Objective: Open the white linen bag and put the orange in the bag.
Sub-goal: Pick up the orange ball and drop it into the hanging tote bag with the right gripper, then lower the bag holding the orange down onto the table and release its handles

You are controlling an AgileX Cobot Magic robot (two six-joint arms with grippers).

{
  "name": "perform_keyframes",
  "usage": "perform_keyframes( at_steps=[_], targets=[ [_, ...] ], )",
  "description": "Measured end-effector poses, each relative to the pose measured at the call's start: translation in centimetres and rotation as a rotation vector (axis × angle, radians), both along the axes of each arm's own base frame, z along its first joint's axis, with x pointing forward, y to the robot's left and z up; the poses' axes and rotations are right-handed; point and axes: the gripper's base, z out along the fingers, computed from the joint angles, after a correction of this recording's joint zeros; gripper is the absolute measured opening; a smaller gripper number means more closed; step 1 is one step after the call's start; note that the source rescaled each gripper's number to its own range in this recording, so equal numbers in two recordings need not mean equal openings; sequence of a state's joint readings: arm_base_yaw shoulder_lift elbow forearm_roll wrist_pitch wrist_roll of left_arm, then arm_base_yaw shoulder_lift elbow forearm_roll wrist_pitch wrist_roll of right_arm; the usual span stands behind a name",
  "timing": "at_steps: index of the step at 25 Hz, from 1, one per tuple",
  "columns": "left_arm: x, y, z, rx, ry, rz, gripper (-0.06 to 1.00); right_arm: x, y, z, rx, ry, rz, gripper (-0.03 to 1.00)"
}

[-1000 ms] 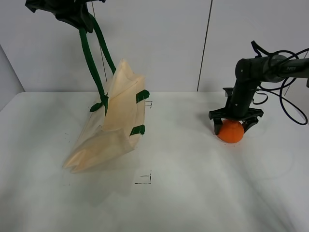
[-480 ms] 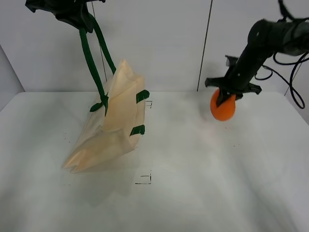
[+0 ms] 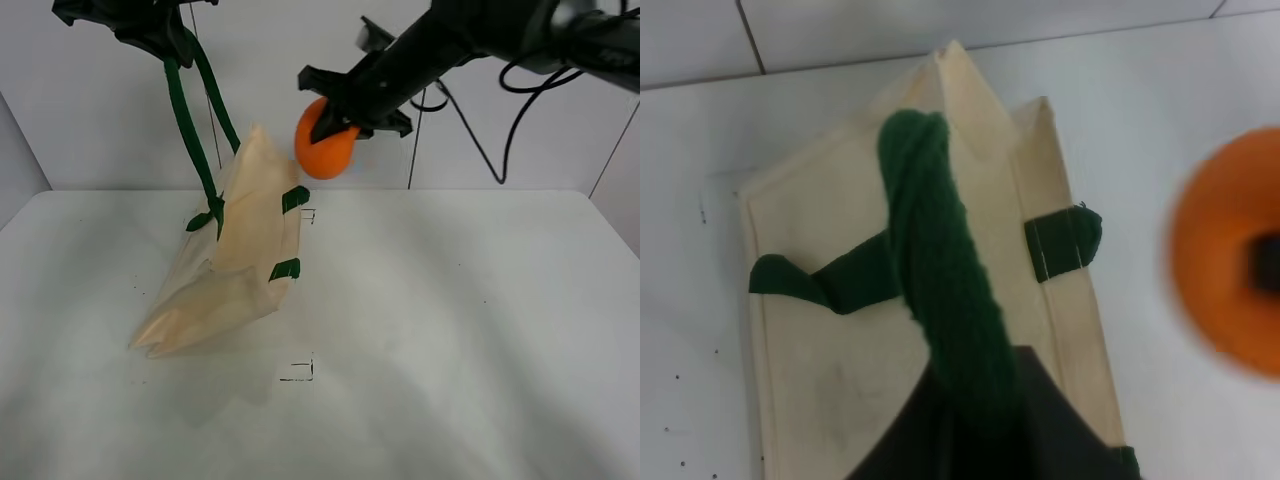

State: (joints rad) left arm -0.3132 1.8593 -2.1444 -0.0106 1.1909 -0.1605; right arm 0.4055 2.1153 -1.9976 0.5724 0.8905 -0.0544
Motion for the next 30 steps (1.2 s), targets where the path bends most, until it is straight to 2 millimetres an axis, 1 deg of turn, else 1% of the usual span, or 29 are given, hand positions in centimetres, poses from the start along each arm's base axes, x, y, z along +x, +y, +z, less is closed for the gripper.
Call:
perform_keyframes(
  at_steps=[1, 3, 5, 7, 10, 12, 13, 14, 15, 17, 18, 19, 20, 22, 27, 28, 30],
  targets=[
    [0.0, 0.0, 0.0, 0.000, 0.000, 0.000, 0.00, -0.4, 1.7, -0.7, 0.001, -0.004, 0.023, 0.00],
    [0.0, 0.0, 0.0, 0.000, 0.000, 0.000, 0.00, -0.6, 4.0, -2.5, -0.001, -0.002, 0.045, 0.00],
    [0.0, 0.0, 0.0, 0.000, 0.000, 0.000, 0.00, -0.8, 5.8, -4.7, -0.008, 0.015, 0.061, 0.00],
    [0.0, 0.0, 0.0, 0.000, 0.000, 0.000, 0.00, -0.5, 6.8, -7.2, -0.016, 0.040, 0.060, 0.00],
    [0.0, 0.0, 0.0, 0.000, 0.000, 0.000, 0.00, -0.2, 7.6, -9.9, -0.009, 0.089, 0.049, 0.00],
    [0.0, 0.0, 0.0, -0.003, 0.001, -0.001, 0.00, -0.1, 7.8, -11.0, 0.001, 0.118, 0.043, 0.00],
    [0.0, -0.1, 0.0, -0.007, 0.002, -0.003, 0.00, -0.1, 7.9, -11.4, 0.003, 0.126, 0.044, 0.04],
    [0.0, -0.1, 0.0, -0.013, 0.004, -0.005, 0.00, -0.1, 7.9, -11.6, 0.007, 0.129, 0.049, 0.14],
    [-0.1, -0.2, 0.0, -0.017, 0.006, -0.007, 0.00, -0.1, 8.0, -11.7, 0.007, 0.129, 0.056, 0.31],
    [-0.1, -0.2, 0.0, -0.020, 0.006, -0.008, 0.00, -0.2, 8.0, -11.7, -0.006, 0.115, 0.084, 0.71],
    [-0.1, -0.2, 0.0, -0.020, 0.006, -0.008, 0.00, -0.3, 7.9, -11.7, -0.020, 0.116, 0.104, 0.82],
    [-0.1, -0.2, 0.0, -0.020, 0.006, -0.008, 0.00, -0.4, 7.8, -11.7, -0.038, 0.117, 0.117, 0.89],
    [-0.1, -0.2, 0.0, -0.020, 0.006, -0.008, 0.00, -0.5, 7.7, -11.7, -0.062, 0.121, 0.128, 0.92],
    [-0.1, -0.2, 0.0, -0.021, 0.007, -0.008, 0.00, -0.8, 7.1, -11.4, -0.151, 0.132, 0.151, 0.95],
    [-0.1, -0.2, 0.0, -0.023, 0.006, -0.009, 0.00, -0.6, 4.6, -9.1, -0.465, 0.116, 0.154, 0.95],
    [-0.1, -0.2, 0.0, -0.023, 0.006, -0.009, 0.00, -0.5, 4.0, -8.9, -0.538, 0.104, 0.146, 0.95],
    [0.0, -0.2, 0.0, -0.023, 0.007, -0.009, 0.00, 0.0, 2.8, -8.9, -0.611, 0.098, 0.121, 0.95]
  ],
)
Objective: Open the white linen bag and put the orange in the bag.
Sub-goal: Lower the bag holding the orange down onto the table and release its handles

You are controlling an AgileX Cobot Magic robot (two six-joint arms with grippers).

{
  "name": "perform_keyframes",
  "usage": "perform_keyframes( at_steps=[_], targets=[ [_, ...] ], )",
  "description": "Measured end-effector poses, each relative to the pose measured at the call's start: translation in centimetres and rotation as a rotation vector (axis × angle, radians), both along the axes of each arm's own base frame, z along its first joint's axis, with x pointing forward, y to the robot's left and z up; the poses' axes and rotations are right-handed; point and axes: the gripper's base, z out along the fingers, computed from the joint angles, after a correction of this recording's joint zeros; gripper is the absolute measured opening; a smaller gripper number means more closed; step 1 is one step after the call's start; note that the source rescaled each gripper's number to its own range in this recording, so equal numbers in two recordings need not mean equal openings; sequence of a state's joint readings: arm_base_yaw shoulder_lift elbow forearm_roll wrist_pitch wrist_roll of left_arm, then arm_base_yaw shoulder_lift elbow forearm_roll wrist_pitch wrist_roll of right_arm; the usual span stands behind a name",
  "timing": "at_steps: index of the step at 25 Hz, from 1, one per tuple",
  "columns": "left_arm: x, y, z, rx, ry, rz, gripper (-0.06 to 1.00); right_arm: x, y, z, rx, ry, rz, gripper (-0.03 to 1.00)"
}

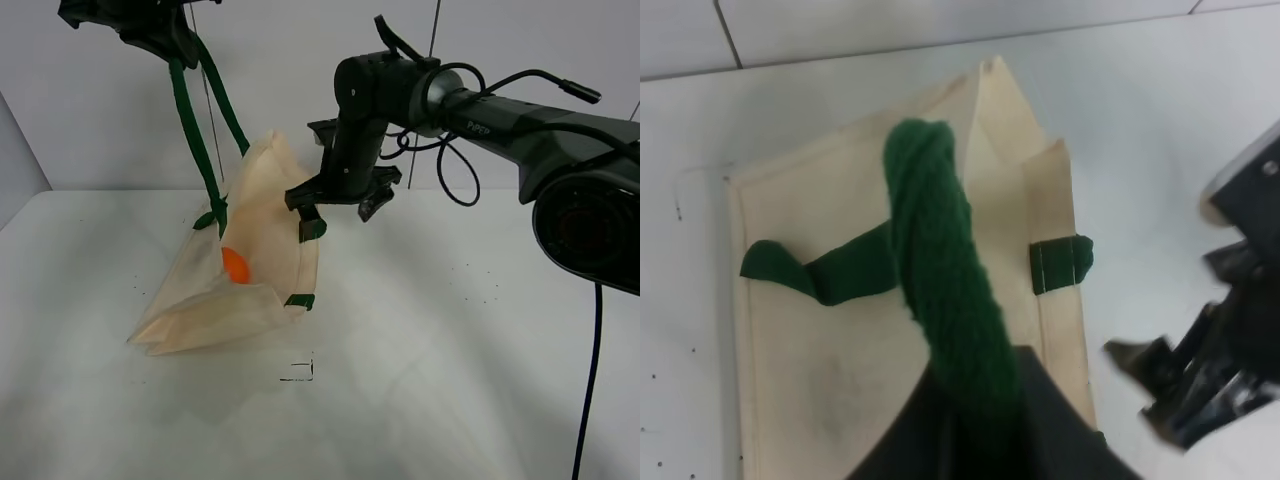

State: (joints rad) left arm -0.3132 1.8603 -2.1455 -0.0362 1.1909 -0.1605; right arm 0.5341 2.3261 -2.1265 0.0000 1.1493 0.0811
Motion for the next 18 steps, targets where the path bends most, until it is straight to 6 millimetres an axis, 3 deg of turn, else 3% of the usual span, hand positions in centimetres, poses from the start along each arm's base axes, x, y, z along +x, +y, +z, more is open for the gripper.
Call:
perform_keyframes(
  at_steps=[5, 14, 18],
  targets=[
    [0.0, 0.0, 0.0, 0.000, 0.000, 0.000, 0.00, 2.3, -4.4, 0.0, -0.038, -0.013, -0.091, 0.95],
    [0.0, 0.0, 0.0, 0.000, 0.000, 0.000, 0.00, 5.9, -17.8, -0.1, -0.070, 0.036, -0.360, 0.95],
    [0.0, 0.0, -0.2, 0.002, 0.007, 0.000, 0.00, 6.4, -22.2, -0.1, -0.072, 0.040, -0.446, 0.95]
  ],
)
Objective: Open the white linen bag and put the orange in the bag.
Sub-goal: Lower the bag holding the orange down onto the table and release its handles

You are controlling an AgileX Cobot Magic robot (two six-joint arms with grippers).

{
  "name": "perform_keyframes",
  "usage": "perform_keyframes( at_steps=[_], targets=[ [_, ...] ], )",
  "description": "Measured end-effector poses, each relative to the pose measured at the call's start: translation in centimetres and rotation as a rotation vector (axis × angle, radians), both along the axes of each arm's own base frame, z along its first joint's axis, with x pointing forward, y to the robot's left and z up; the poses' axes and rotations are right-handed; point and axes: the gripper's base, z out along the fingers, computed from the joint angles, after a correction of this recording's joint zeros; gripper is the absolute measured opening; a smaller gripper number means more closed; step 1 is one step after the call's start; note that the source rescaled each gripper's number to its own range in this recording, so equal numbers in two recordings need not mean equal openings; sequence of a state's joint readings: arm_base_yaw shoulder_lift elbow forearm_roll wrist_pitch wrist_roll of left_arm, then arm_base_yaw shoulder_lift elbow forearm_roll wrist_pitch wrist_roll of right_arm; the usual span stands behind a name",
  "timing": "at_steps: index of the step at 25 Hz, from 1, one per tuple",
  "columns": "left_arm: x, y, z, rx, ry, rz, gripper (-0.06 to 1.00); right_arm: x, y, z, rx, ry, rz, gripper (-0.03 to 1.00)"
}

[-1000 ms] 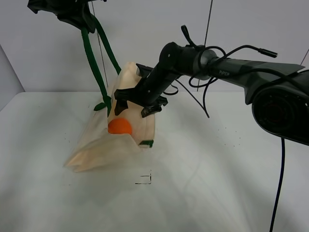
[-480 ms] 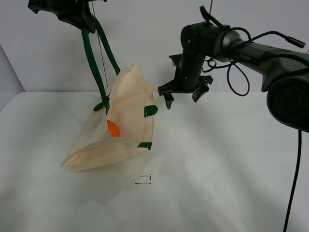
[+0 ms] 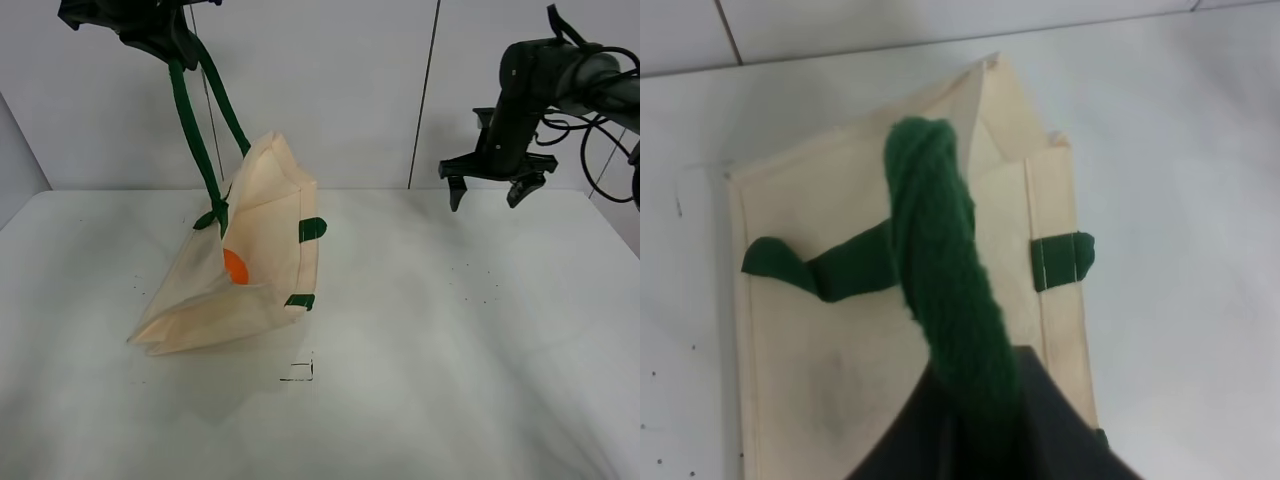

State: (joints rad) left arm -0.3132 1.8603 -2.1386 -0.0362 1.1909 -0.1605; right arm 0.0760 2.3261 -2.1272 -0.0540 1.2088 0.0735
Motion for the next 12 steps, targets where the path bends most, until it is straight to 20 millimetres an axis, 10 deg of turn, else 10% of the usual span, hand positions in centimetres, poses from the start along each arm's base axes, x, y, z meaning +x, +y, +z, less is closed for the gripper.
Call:
perform_keyframes(
  at_steps=[12],
  targets=[
    [0.0, 0.0, -0.2, 0.002, 0.006, 0.000, 0.00, -3.1, -1.6, -1.3, 0.027, 0.127, -0.013, 0.87]
  ],
)
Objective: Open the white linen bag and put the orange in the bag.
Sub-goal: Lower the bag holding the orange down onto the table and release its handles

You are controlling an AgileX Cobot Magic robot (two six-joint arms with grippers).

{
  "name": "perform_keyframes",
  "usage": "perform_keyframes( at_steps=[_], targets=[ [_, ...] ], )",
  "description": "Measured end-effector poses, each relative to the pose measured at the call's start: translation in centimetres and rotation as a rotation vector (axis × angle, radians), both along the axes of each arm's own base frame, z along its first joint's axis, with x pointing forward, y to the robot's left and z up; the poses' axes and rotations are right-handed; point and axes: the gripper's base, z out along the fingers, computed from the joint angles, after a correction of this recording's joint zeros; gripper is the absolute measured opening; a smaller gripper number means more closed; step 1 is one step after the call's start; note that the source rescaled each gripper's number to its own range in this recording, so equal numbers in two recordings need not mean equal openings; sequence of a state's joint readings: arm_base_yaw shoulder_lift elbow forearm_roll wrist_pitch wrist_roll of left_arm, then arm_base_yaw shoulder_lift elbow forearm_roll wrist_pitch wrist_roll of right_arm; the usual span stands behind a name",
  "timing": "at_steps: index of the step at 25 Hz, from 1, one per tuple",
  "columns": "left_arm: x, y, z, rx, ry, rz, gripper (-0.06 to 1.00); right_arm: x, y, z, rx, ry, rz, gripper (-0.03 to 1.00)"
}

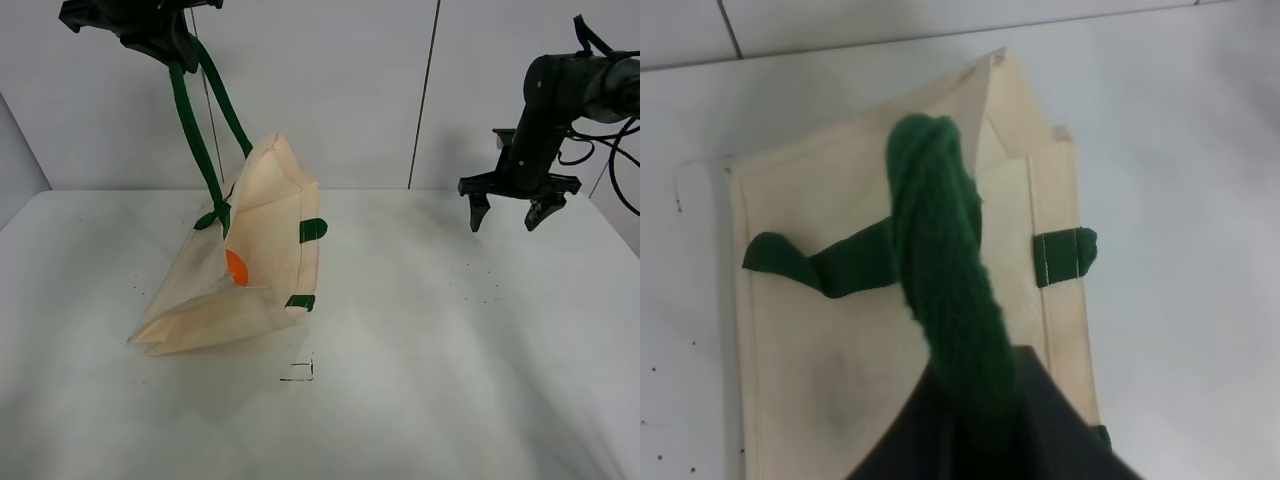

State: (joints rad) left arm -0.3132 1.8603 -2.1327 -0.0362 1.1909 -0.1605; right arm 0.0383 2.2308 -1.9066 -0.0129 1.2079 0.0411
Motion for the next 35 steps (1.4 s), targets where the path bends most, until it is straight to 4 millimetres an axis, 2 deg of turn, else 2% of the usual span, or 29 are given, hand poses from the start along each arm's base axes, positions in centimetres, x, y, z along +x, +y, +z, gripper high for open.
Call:
perform_keyframes(
  at_steps=[2, 6, 12, 16, 19, 28, 35],
  targets=[
    [0.0, 0.0, 0.0, 0.000, 0.000, 0.000, 0.00, -1.9, -0.1, 0.8, -0.001, 0.026, 0.002, 0.87],
    [0.0, 0.0, 0.0, 0.000, 0.000, 0.000, 0.00, -7.6, -0.3, 2.1, -0.005, 0.105, 0.005, 0.87],
    [0.0, 0.0, 0.0, 0.000, 0.000, 0.000, 0.00, -18.7, -0.7, 3.2, -0.008, 0.201, 0.007, 0.86],
    [0.0, 0.0, 0.0, 0.000, 0.000, 0.000, 0.00, -26.1, -1.0, 4.6, -0.006, 0.146, 0.010, 0.85],
    [0.0, 0.0, 0.0, 0.000, 0.000, 0.000, 0.00, -30.7, -1.2, 5.7, -0.001, -0.011, 0.010, 0.85],
    [0.0, 0.0, 0.0, 0.000, 0.000, 0.000, 0.00, -40.9, -1.6, 7.8, 0.019, -0.656, 0.016, 0.85],
    [0.0, 0.0, -0.1, 0.001, 0.004, 0.000, 0.00, -46.1, -1.8, 8.5, 0.027, -0.977, 0.017, 0.85]
  ],
)
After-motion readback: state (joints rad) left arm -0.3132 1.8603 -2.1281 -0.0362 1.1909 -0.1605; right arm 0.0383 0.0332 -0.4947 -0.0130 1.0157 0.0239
